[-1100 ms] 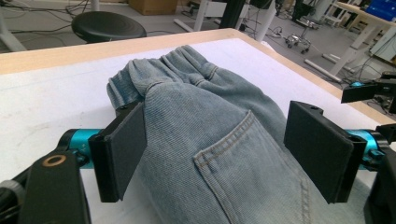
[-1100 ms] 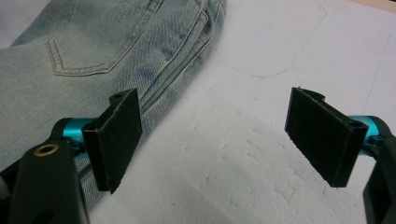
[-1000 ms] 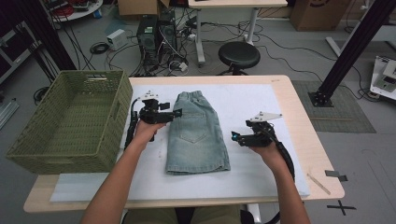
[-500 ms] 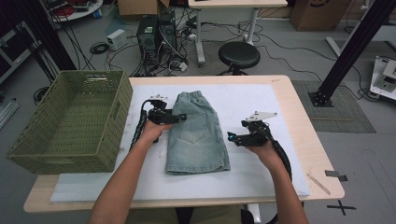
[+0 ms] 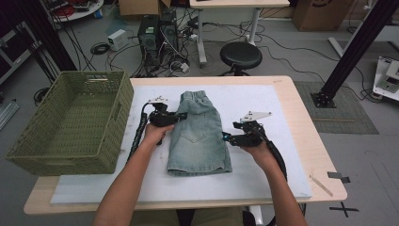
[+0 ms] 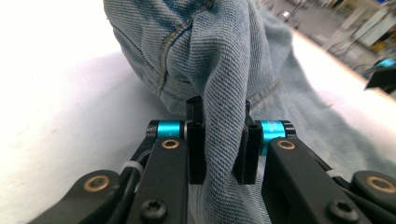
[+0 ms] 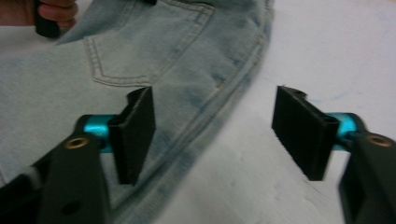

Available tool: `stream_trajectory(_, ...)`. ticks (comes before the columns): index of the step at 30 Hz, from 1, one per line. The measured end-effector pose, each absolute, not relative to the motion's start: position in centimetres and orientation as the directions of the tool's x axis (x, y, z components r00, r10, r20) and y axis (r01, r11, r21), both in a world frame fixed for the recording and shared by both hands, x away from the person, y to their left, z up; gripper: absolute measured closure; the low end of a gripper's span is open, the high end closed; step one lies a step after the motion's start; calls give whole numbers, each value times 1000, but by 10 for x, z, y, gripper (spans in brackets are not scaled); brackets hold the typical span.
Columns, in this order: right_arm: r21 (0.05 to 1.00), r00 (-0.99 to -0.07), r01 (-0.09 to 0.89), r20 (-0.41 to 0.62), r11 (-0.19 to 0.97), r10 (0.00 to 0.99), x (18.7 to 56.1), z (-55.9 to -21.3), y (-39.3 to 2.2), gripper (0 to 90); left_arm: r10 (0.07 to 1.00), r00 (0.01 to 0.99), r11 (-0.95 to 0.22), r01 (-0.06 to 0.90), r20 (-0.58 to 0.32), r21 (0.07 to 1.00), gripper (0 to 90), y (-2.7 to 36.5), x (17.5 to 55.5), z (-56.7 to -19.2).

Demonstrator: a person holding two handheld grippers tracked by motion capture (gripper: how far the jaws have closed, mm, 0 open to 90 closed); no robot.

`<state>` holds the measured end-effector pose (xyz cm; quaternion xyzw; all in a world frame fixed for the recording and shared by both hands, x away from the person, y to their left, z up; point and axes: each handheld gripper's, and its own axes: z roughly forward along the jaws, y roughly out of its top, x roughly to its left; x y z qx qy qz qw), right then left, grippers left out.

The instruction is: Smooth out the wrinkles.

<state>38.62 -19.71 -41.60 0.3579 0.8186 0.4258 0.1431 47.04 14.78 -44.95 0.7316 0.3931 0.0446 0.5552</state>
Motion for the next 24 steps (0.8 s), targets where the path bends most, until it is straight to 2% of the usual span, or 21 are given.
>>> stream_trajectory(2, 802, -713, 460, 78, 381, 697, 387, -416, -189, 425, 609, 704, -66, 504, -366, 861, 783, 149, 468, -449)
stream_trajectory(6, 787, -738, 474, 109, 396, 666, 390, -416, -171, 598, 578, 742, -55, 452, -341, 890, 785, 151, 463, -444)
stream_trajectory(10, 762, -763, 484, 126, 430, 634, 397, -420, -146, 689, 540, 778, -51, 412, -322, 910, 784, 151, 458, -439)
stream_trajectory(15, 739, -774, 463, 68, 489, 629, 404, -423, -121, 757, 510, 805, -52, 380, -303, 923, 784, 153, 454, -435)
stream_trajectory(24, 693, -743, 509, 55, 510, 667, 417, -435, -115, 826, 457, 850, -80, 334, -263, 939, 785, 152, 442, -433)
